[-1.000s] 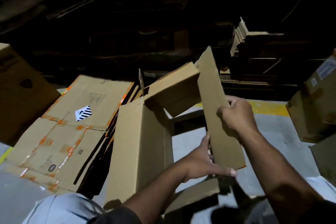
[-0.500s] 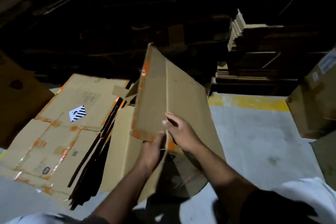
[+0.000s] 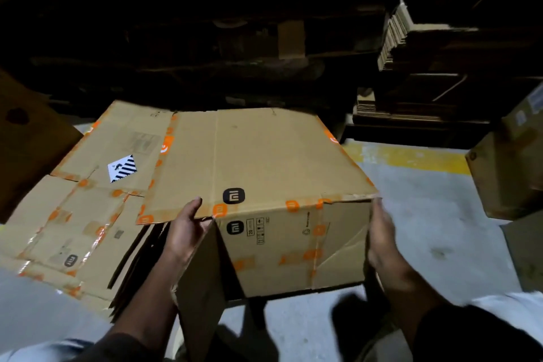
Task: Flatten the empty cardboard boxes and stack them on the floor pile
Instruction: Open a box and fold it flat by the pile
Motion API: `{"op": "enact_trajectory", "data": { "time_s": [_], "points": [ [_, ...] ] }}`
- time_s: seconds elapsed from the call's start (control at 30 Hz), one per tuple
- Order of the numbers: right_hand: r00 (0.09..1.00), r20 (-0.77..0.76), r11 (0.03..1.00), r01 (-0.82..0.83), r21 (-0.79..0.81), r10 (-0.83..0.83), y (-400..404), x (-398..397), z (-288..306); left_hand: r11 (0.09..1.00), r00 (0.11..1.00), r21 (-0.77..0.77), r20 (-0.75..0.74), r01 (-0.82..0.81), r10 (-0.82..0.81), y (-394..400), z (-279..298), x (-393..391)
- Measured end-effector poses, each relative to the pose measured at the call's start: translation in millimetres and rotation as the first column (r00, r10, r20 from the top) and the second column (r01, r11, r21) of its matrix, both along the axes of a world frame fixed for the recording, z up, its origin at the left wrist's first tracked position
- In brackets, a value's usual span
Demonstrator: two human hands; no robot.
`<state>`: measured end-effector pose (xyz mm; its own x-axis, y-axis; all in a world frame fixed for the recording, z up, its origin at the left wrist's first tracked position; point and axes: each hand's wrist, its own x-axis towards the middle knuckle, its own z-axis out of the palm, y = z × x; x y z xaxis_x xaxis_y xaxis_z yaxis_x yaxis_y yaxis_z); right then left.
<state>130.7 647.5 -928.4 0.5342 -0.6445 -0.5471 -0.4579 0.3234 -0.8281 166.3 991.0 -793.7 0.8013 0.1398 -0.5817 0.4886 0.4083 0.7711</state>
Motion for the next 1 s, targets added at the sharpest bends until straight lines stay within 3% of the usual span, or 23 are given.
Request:
{"op": "enact_trajectory", "data": {
  "time_s": [0.07,0.13,0.2,0.23,0.3,0.33,0.4,0.47,0.5,0.6,0.7,0.77,0.8,0.83,0.87,0.9,0.93,0.97,1.0],
  "points": [
    [0.978,0.005,0.978,-0.209,0.017,0.209,0.4,-15.0,-22.2,0.996,0.997,0.087,-0.073,0.037,-0.031,2.2,-14.3,1.7],
    [0.951,-0.066,0.942,-0.309,-0.128,0.303,3.5,-26.0,-18.1,0.976,0.986,0.21,-0.162,0.065,-0.031,2.4,-32.2,3.8],
    [0.892,-0.23,0.843,-0.446,-0.301,0.389,7.6,-28.9,-9.7,0.9,0.966,0.395,-0.241,0.184,-0.092,6.1,-53.2,6.9],
    [0.849,-0.341,0.768,-0.517,-0.378,0.404,11.1,-26.8,-5.5,0.81,0.942,0.51,-0.302,0.291,-0.148,7.3,-59.9,7.6],
    [0.798,-0.459,0.628,-0.595,-0.501,0.39,24.2,-18.3,4.4,0.501,0.902,0.751,-0.388,0.43,-0.192,10.6,-64.8,4.9],
    [0.794,-0.472,0.586,-0.604,-0.54,0.383,31.5,-12.8,10.4,0.355,0.927,0.857,-0.339,0.374,-0.159,12.9,-62.6,2.9],
    [0.812,-0.46,0.553,-0.582,-0.596,0.36,39.9,0.6,19.7,0.15,0.989,0.986,-0.054,0.075,-0.136,13.8,-48.1,-0.9],
    [0.854,-0.392,0.626,-0.518,-0.583,0.341,38.5,15.2,28.9,0.111,0.974,0.984,0.154,-0.137,-0.169,5.3,-34.0,-3.7],
    [0.883,-0.342,0.69,-0.465,-0.555,0.32,36.8,22.8,34.2,0.109,0.965,0.982,0.176,-0.156,-0.196,0.4,-33.7,-7.6],
    [0.954,-0.221,0.909,-0.268,-0.318,0.204,34.1,39.1,43.9,0.163,0.966,0.983,0.118,-0.081,-0.231,-12.3,-49.9,-27.5],
    [0.974,-0.19,0.968,-0.163,-0.19,0.126,30.7,44.1,45.3,0.201,0.971,0.973,0.151,-0.113,-0.186,-18.5,-60.3,-44.4],
    [0.976,-0.197,0.984,-0.123,-0.128,0.096,28.1,43.3,45.3,0.228,0.987,0.965,0.147,-0.128,-0.068,-20.5,-54.8,-48.7],
    [0.975,-0.199,0.988,-0.117,-0.104,0.095,28.0,43.3,43.2,0.291,0.993,0.95,0.108,-0.114,0.036,-19.4,-55.5,-50.6],
    [0.976,-0.193,0.988,-0.121,-0.098,0.101,31.5,41.0,47.7,0.422,0.988,0.903,0.022,-0.085,0.15,-18.8,-56.7,-52.8],
    [0.975,-0.195,0.99,-0.118,-0.073,0.101,34.5,39.8,48.9,0.613,0.961,0.787,-0.108,-0.075,0.256,-17.7,-57.5,-55.7],
    [0.974,-0.198,0.991,-0.122,-0.057,0.108,38.9,37.2,50.6,0.801,0.922,0.587,-0.234,-0.12,0.309,-15.2,-61.0,-58.1],
    [0.968,-0.213,0.989,-0.145,-0.026,0.136,44.1,32.6,53.0,0.927,0.902,0.321,-0.314,-0.195,0.298,-11.1,-65.7,-62.0],
    [0.964,-0.219,0.987,-0.158,-0.028,0.148,50.2,28.3,52.9,0.977,0.917,0.06,-0.338,-0.203,0.212,-7.9,-72.0,-67.1],
    [0.956,-0.237,0.983,-0.182,-0.003,0.176,54.1,23.3,50.6,0.979,0.938,-0.093,-0.316,-0.179,0.142,-4.1,-77.7,-71.8]
  ]
}}
